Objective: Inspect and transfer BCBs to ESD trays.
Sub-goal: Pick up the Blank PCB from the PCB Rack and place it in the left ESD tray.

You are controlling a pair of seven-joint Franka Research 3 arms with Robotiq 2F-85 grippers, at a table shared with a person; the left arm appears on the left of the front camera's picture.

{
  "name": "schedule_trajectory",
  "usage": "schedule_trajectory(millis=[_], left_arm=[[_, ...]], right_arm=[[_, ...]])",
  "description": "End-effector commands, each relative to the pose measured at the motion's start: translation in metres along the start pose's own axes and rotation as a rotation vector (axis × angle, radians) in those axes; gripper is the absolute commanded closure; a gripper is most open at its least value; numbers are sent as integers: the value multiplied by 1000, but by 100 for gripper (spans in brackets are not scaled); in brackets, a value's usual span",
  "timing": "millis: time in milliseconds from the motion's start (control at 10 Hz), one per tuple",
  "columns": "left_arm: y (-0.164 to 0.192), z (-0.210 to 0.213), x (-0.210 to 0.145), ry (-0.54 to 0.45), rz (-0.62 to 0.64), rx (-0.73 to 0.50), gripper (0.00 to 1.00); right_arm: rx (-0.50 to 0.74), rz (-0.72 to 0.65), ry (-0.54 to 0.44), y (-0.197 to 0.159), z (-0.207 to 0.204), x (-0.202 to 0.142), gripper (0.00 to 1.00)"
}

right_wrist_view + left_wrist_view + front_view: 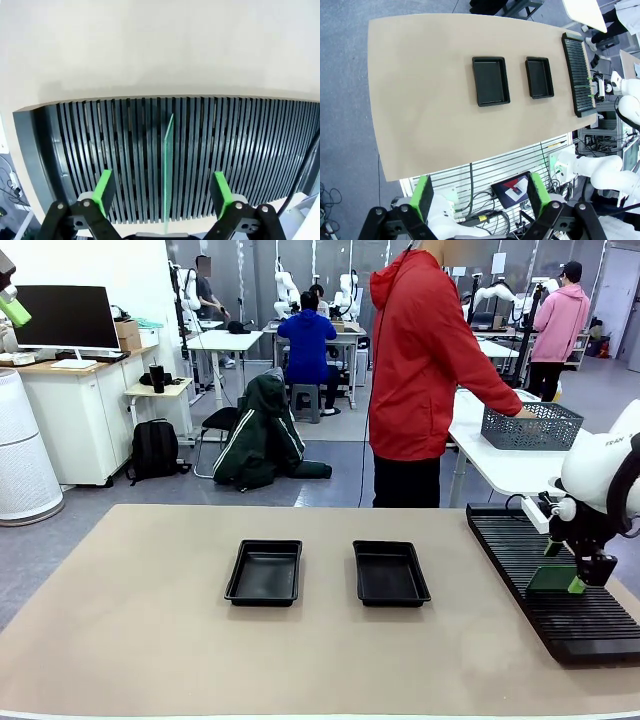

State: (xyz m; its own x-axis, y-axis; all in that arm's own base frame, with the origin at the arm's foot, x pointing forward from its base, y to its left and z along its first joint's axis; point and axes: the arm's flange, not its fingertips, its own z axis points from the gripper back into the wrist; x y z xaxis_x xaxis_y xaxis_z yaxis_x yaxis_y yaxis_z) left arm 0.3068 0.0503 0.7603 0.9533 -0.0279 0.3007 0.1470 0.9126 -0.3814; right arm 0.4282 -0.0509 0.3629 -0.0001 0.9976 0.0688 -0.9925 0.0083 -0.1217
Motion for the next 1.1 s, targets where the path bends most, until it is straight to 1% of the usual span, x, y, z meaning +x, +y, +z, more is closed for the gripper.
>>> schedule_trajectory(millis=[0, 400, 500, 600, 700, 800, 900, 1000], left_arm=[[0, -1, 0, 3, 3, -2, 0], [0, -1, 0, 3, 3, -2, 0], [0, -1, 0, 3, 3, -2, 0], [0, -1, 0, 3, 3, -2, 0], [0, -1, 0, 3, 3, -2, 0], [0, -1, 0, 3, 3, -2, 0], [0, -1, 0, 3, 3, -2, 0], [0, -1, 0, 3, 3, -2, 0]], right_arm=[[9, 18, 6, 1, 2, -3, 0], [0, 2, 0, 0, 0, 1, 0], [-3, -9, 35, -2, 0, 1, 0], [-11, -4, 68, -4, -1, 0, 4], [-14, 7, 97, -4, -2, 0, 5], [-10, 16, 96, -4, -3, -2, 10], [-4, 17, 89, -4, -2, -5, 11], [-19, 18, 71, -4, -1, -7, 16]])
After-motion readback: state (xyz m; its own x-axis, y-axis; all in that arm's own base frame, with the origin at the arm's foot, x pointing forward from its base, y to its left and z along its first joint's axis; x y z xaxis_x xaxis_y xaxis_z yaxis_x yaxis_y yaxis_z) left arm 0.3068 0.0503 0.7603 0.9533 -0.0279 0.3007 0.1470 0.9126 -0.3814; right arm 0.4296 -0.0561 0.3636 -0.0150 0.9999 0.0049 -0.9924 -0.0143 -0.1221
